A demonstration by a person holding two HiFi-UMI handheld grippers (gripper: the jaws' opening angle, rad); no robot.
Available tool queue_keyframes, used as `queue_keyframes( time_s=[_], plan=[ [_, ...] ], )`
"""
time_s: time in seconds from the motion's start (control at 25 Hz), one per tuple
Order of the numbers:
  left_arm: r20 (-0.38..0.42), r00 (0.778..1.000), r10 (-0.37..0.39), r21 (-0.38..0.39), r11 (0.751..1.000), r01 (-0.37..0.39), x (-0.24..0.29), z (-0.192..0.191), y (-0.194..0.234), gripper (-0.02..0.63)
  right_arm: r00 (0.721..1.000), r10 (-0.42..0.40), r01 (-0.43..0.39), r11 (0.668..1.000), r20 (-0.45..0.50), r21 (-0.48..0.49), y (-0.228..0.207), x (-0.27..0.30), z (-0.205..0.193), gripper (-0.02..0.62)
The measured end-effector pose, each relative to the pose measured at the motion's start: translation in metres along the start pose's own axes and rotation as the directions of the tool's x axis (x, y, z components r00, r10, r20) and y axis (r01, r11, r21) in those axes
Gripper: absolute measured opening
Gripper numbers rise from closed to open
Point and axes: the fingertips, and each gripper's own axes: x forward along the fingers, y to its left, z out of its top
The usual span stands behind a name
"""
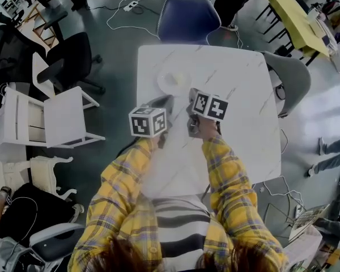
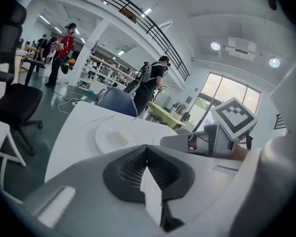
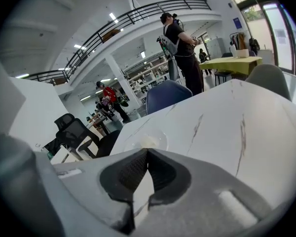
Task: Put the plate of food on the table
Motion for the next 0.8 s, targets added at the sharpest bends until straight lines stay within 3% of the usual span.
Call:
queue_keyframes(
  time_s=[0.4, 0.8],
  plan=[
    [0.082, 0.997, -0.01, 0.02, 1.0, 0.008, -0.021, 0.006, -0.037, -0.009, 0.99, 0.118, -0.116, 0.993, 0.077, -0.027, 0.017, -0.053, -0.005, 0.002],
    [0.111, 0.994, -0.013, 0.062, 0.998, 0.006, -0.037, -0.006, -0.077, -0.009, 0.98, 0.173, -0.167, 0.983, 0.098, -0.071, 0.022, -0.089, -0.019, 0.002]
  ],
)
